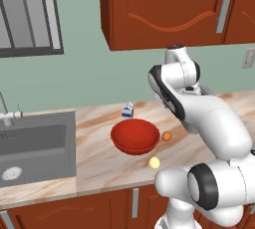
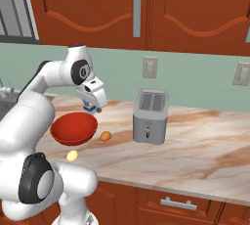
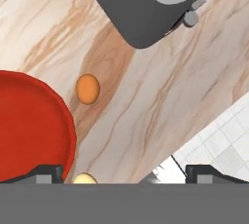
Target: Gather the eggs and milk located in the vicinity of the sink area and place them right next to the bowl.
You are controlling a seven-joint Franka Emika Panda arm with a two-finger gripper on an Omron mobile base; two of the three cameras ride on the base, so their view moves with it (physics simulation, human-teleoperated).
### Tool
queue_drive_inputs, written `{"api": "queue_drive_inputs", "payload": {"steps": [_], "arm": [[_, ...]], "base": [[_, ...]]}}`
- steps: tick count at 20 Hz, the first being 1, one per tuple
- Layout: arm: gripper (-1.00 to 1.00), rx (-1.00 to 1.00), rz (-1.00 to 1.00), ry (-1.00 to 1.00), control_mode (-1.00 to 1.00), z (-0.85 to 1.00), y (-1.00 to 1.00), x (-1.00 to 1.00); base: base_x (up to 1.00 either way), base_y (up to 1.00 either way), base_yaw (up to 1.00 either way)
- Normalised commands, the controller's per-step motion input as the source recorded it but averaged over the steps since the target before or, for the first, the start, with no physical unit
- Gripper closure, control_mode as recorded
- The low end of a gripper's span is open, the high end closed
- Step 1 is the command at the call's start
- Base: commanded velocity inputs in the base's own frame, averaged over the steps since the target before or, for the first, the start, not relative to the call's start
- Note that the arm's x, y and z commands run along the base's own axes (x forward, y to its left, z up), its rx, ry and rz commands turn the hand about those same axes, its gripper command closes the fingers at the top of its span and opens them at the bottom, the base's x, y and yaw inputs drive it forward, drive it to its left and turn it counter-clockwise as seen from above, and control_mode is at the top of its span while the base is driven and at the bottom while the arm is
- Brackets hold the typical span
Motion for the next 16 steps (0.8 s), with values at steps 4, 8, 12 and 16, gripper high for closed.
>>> {"api": "queue_drive_inputs", "payload": {"steps": [4, 8, 12, 16], "arm": [[-1.0, 0.0, -0.03, 0.09, -1.0, -0.54, -0.04, 0.13], [-1.0, 0.08, -0.1, 0.08, -1.0, -0.48, -0.23, 0.15], [-1.0, 0.01, -0.03, 0.01, -1.0, -0.27, 0.0, 0.07], [-1.0, 0.08, 0.0, 0.0, -1.0, -0.35, 0.0, 0.03]], "base": [[0.0, 0.0, 0.0], [0.0, 0.0, 0.0], [0.0, 0.0, 0.0], [0.0, 0.0, 0.0]]}}
